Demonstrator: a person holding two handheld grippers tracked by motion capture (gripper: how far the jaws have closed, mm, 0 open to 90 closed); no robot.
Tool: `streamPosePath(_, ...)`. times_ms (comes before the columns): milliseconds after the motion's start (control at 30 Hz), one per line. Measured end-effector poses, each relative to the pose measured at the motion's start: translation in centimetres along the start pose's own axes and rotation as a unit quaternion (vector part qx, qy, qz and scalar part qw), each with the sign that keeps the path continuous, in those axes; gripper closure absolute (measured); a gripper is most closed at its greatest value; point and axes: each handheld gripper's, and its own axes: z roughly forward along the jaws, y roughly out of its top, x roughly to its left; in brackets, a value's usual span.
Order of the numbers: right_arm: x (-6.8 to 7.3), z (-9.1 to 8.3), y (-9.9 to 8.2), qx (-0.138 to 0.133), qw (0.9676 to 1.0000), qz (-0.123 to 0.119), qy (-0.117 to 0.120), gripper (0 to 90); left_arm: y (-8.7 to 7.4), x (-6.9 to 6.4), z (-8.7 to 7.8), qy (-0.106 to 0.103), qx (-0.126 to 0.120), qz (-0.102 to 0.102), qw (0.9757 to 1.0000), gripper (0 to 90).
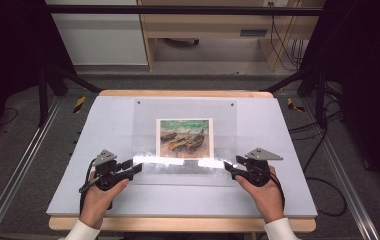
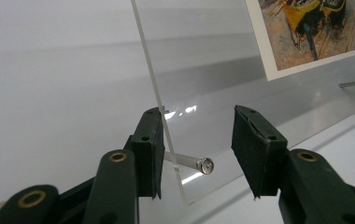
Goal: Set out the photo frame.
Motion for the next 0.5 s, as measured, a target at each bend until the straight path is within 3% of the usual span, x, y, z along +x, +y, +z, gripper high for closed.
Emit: streamPosePath(500,0.19,-0.22,-0.19,0.001,1.0000,-0.007,-0.004,47.6,-0.20,-0.32,-0.14,0.007,0.003,0.009,0.9999,53.7)
